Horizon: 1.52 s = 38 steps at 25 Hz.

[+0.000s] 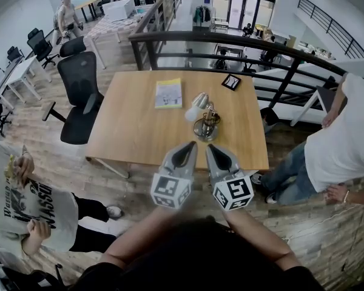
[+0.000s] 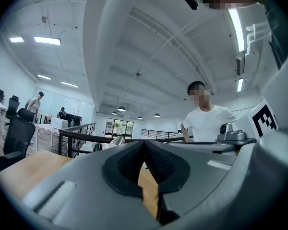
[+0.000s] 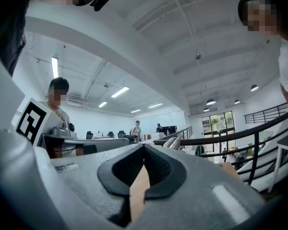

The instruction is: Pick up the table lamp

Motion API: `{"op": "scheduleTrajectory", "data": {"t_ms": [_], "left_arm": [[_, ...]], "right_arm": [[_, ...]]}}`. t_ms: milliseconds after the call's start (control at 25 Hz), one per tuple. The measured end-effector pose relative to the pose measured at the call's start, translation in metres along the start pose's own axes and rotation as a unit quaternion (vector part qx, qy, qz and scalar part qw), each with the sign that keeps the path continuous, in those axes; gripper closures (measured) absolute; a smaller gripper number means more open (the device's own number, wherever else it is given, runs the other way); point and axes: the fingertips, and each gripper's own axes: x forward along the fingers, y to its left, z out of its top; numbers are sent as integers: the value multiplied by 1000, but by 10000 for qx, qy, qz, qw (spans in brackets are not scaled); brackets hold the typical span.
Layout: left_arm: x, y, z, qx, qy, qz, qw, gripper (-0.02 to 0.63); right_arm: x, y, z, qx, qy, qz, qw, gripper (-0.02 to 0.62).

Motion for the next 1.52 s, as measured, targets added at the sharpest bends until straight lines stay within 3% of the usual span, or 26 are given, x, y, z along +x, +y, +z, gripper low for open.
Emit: {"op": "scheduleTrajectory", "data": {"t_ms": [440, 1000, 1320, 1520], "left_arm": [[7, -3, -5, 9, 19, 98, 9999, 604], [28, -17, -9, 44, -66, 822, 9966, 604], [37, 21, -14, 5, 5, 1063, 9943, 603], [51, 54, -12, -57, 9, 1044, 9945, 604]], "right_arm": [[-2, -11, -4, 58, 26, 106, 9999, 592], [-16, -55, -14, 42, 135, 699, 9975, 592], [17, -61, -29, -72, 267, 923, 9953, 586], [47, -75, -41, -181, 412, 829, 9955, 578]]}}
